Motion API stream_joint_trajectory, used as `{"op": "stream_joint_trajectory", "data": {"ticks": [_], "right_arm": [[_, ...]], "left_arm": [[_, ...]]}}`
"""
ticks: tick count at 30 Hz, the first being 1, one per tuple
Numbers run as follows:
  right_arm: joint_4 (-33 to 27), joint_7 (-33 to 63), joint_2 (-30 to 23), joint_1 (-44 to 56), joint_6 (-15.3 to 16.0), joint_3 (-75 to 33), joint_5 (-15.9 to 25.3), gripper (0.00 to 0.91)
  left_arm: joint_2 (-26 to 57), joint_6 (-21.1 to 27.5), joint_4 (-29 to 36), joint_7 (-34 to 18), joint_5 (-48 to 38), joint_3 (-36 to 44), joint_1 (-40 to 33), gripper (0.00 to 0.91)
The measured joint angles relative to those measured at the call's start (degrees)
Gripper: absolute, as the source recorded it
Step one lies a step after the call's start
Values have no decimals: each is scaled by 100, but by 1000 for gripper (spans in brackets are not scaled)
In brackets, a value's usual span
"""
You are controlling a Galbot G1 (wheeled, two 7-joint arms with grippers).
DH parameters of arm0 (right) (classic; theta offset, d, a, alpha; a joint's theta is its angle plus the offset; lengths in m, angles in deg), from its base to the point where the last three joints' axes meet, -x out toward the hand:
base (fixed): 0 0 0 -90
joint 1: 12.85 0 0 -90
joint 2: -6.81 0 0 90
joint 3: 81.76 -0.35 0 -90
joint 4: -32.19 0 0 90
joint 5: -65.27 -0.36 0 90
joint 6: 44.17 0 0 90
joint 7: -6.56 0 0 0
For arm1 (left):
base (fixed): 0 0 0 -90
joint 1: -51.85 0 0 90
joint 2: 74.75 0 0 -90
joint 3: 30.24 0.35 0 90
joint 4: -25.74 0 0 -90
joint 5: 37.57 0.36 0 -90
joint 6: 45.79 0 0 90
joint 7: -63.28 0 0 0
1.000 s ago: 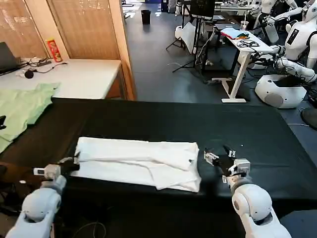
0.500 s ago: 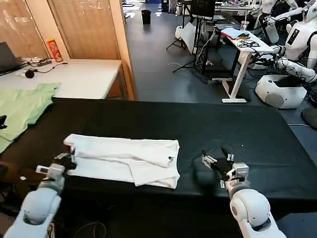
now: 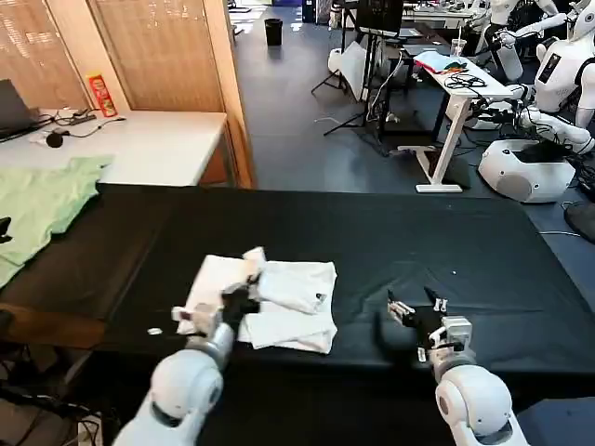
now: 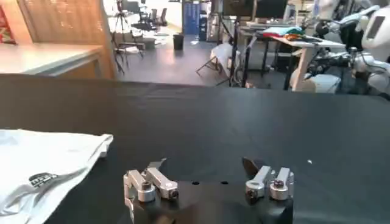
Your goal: Fold and organize the clothes.
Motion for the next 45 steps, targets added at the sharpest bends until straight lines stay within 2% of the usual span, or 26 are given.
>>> {"op": "stream_joint_trajectory", "data": {"ticks": [13,19,20,21,29,35,39,45], "right_arm": [[-32,-7,-61,-3,-1,35,77,878],[-30,-21,-71,-4,-1,45,78,878],[-27,-38,-70,1,-7,45,78,878],[-25,-59,-66,6,-15,44,79,878],[-12,-371,82,1,-199,65,85,878],[-7,-616,225,-140,-336,204,21,878],[-74,-789,318,-284,-355,434,14,878],[-312,-837,284,-717,-340,1080,178,878]], "left_arm": [[-277,267,227,-17,-119,633,82,0],[-309,173,162,-15,20,680,17,0],[-335,133,117,-15,61,677,8,673],[-357,98,65,-13,99,674,4,878],[-609,13,-228,-24,-14,760,33,878],[-877,-40,-167,16,-447,872,-7,878],[-798,-272,-7,224,-37,759,-114,878],[-231,-468,12,216,305,165,-123,878]]}}
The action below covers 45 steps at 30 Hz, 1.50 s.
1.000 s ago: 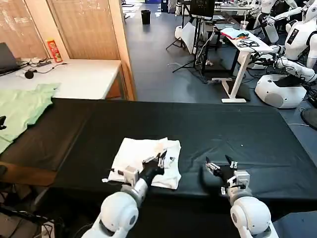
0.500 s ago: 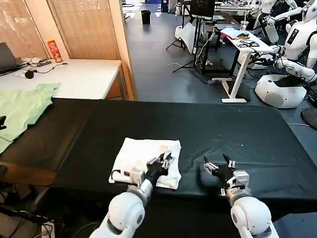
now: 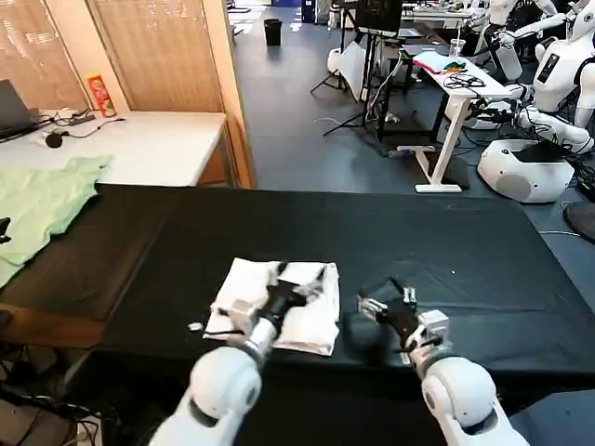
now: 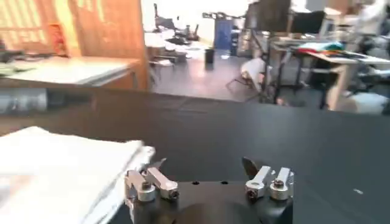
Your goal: Fold and organize the clothes.
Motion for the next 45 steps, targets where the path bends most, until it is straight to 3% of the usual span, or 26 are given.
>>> {"op": "stream_joint_trajectory", "data": {"ticks": [9,18,19,20,23,35,37,39,45], "right_arm": [[-658,291,-241,-466,6,577,535,878],[-805,402,-468,-538,60,630,-157,868],[-847,401,-511,-560,47,635,-179,741],[-900,399,-568,-588,36,643,-198,741],[-977,382,-667,-599,14,654,-225,458],[-898,383,-683,-580,-45,504,-257,419],[-917,379,-692,-581,-68,496,-247,215],[-944,379,-701,-587,-85,487,-233,88],[-1095,368,-718,-636,-185,447,-205,29]], "left_arm": [[457,-220,-36,19,349,-698,362,878],[452,-270,-191,-4,459,-878,440,878],[445,-270,-189,-6,466,-885,455,878],[439,-270,-186,-11,471,-901,473,878],[435,-270,-128,-11,473,-943,557,878],[410,-331,-103,-10,468,-1106,823,878],[392,-332,-95,-8,477,-1106,848,878],[378,-335,-74,-9,502,-1106,876,878],[353,-362,-57,-9,536,-1143,964,878]]}}
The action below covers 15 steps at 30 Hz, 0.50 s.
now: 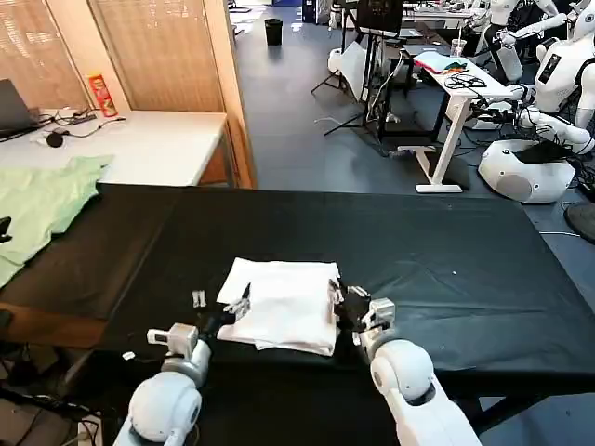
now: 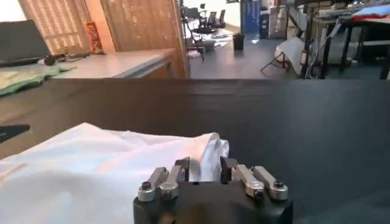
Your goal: Fold and organize the clothes.
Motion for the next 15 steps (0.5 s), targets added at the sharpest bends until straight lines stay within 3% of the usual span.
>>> {"op": "stream_joint_trajectory", "data": {"ticks": [9,10,11,12,15], "right_arm": [[272,272,-8,296,-75,-188,85,29],[324,315,-26,337,-73,-187,148,117],[379,361,-51,369,-72,-194,200,146],[438,390,-81,393,-68,-211,226,878],[602,407,-88,471,-60,-274,240,878]], "left_arm": [[-114,-67,-70,2,-156,-179,44,878],[-131,-69,-97,2,-200,-200,18,878],[-142,-69,-125,0,-269,-220,-5,878],[-148,-69,-147,0,-319,-235,-26,878],[-155,-62,-229,-4,-468,-297,-112,878]]}}
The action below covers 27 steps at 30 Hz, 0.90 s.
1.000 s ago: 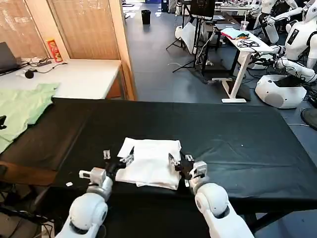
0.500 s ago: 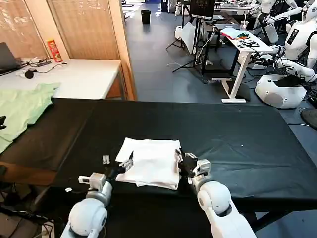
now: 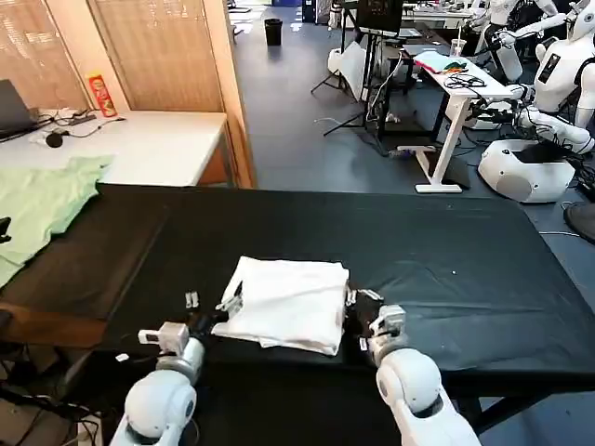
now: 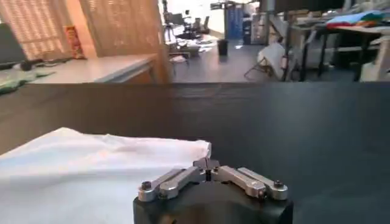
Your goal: Fold and organize the clothes.
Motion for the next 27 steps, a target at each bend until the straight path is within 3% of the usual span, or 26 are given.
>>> {"op": "stream_joint_trajectory", "data": {"ticks": [13,16,17,18,19,21,27], "right_arm": [[671,-143,191,370,-10,-169,-166,878],[814,-146,205,454,-18,-199,-173,878],[847,-147,206,480,-19,-204,-173,878],[881,-147,206,503,-19,-208,-173,878],[917,-148,204,524,-20,-212,-174,878],[955,-149,201,554,-24,-220,-174,878],[1004,-150,185,581,-39,-246,-165,878]], "left_arm": [[-75,144,-387,98,-1303,-104,-183,878],[-77,186,-476,104,-1615,-122,-202,790],[-86,187,-512,117,-1727,-138,-225,751],[-91,189,-562,119,-1847,-159,-253,566],[-93,195,-602,122,-1971,-181,-274,156],[-99,238,-657,123,-2233,-218,-294,0],[-99,374,-714,113,-2720,-276,-316,0]]}}
